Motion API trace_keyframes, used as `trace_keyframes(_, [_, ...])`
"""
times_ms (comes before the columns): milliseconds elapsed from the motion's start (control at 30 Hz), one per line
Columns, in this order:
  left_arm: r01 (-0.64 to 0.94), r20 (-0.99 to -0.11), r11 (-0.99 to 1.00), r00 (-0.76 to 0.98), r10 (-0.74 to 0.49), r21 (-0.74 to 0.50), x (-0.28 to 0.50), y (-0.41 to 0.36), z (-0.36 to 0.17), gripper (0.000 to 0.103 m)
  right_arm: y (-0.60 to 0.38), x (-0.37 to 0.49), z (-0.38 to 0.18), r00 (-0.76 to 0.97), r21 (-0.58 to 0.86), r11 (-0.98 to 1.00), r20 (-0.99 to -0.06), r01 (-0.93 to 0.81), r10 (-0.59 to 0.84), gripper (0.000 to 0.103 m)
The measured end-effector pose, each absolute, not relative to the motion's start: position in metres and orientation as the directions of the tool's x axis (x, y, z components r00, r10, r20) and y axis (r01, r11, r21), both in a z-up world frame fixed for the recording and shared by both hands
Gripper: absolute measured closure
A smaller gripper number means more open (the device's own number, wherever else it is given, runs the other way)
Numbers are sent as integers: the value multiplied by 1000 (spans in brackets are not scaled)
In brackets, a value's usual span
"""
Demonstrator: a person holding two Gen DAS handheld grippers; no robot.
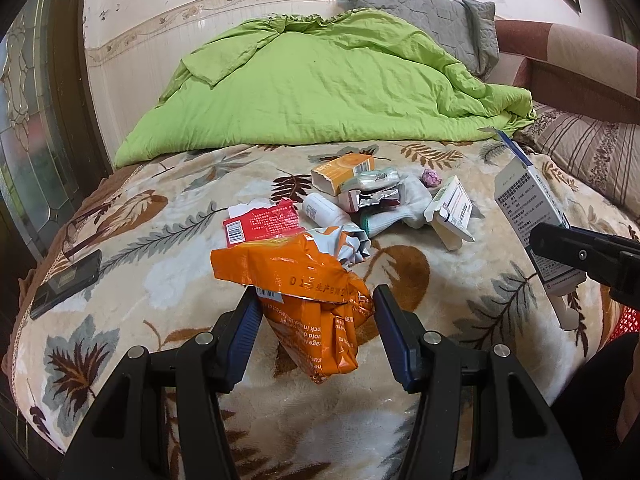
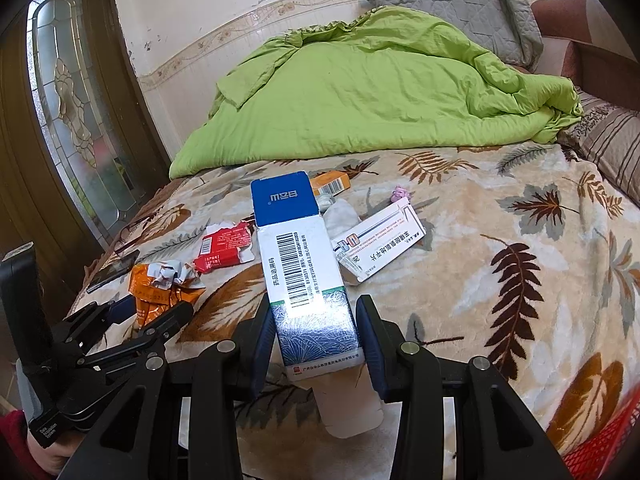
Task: Collect trash
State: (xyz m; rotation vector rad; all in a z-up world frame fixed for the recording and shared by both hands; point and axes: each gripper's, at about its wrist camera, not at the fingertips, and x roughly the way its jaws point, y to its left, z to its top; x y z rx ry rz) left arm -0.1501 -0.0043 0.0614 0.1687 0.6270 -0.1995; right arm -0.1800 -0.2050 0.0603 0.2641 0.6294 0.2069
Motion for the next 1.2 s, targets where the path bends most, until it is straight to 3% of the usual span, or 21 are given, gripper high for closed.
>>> trace_keyframes(1200, [237, -597, 966, 792, -130, 103, -151, -8, 60, 47, -210, -180, 61, 789, 311, 943, -549, -114, 277, 60])
